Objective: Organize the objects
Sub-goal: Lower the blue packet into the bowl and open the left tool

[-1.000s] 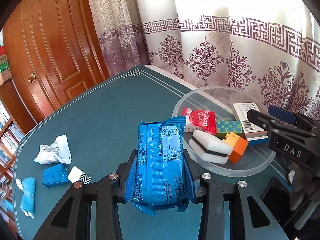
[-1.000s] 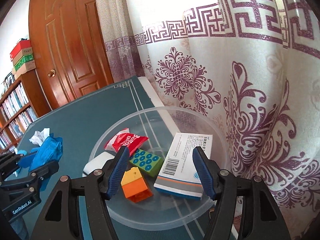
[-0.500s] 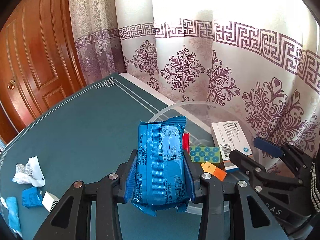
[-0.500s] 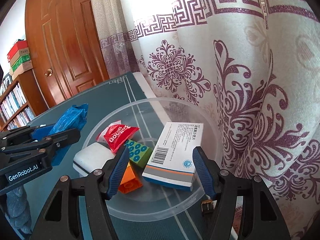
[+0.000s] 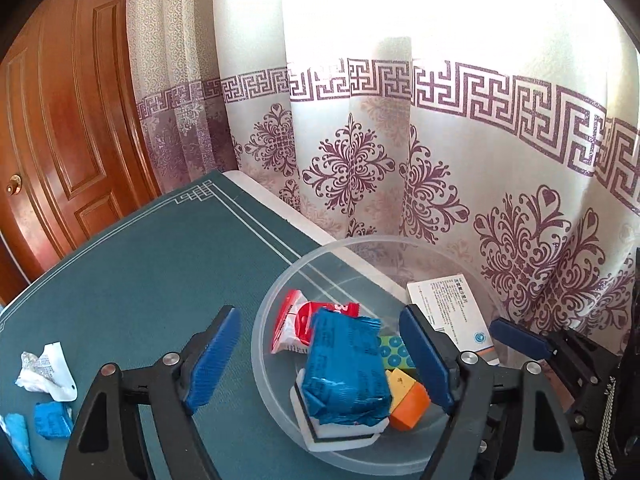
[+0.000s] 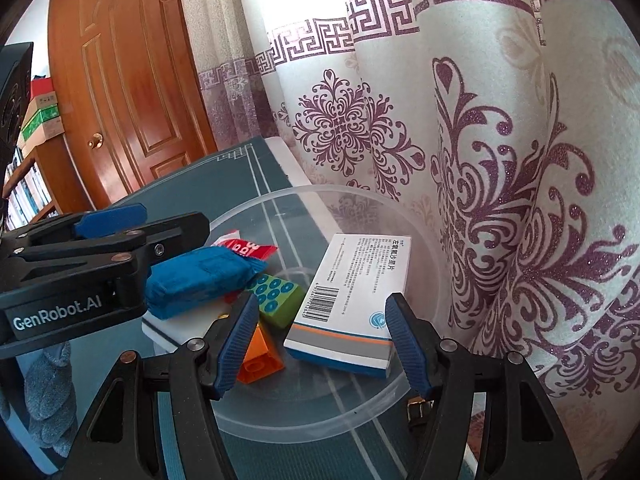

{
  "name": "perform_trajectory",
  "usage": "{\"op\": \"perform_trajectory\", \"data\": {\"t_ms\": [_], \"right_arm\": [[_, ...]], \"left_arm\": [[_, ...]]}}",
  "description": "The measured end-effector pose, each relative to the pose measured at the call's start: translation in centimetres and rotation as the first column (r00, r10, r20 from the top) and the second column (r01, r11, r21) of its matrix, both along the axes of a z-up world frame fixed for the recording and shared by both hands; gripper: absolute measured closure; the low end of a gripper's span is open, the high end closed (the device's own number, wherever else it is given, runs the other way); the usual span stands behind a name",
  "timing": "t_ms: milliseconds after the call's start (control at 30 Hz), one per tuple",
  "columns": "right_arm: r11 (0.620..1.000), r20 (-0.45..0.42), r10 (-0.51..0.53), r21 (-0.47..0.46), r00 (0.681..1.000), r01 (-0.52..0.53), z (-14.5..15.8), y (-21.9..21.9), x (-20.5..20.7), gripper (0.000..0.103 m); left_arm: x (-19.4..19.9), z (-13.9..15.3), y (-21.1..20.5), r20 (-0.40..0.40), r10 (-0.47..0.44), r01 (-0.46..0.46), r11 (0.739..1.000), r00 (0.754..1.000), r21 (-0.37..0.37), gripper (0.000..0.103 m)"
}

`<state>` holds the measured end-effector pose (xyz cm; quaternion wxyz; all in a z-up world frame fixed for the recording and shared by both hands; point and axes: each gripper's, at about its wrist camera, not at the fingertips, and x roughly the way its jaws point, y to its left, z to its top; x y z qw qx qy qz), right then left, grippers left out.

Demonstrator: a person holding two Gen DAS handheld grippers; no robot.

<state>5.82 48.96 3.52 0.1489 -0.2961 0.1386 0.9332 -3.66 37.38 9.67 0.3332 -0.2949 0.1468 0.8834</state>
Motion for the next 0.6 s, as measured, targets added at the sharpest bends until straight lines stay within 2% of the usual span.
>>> {"op": "perform_trajectory", "data": {"t_ms": [133,400,467,600], "right_arm": [[1.0,0.0,-0.001,0.0,1.0,0.001,0.0,0.0,0.0,0.036],[1.0,-0.003,0.007,0.006,1.0,-0.006,0.3,-0.7,-0.1,0.036],[1.0,-0.006,0.008,0.008,1.0,-0.008,0.5,-0.9,0.1,0.036],[1.0,-0.008,0.015,0.011,1.0,-0.015,0.8,-1.5,0.1,0.036]], "left_arm": [[-0.1,0.2,-0.6,-0.013,0.02,-0.02,1.0,1.0,-0.012,0.018],[-0.1,0.4,-2.1,-0.024,0.072,-0.072,0.997,0.997,-0.024,0.007],[0.0,0.4,-2.6,-0.029,0.085,-0.086,0.996,0.996,-0.03,0.001],[0.1,0.5,-3.7,-0.027,0.112,-0.113,0.993,0.993,-0.029,0.001]]}}
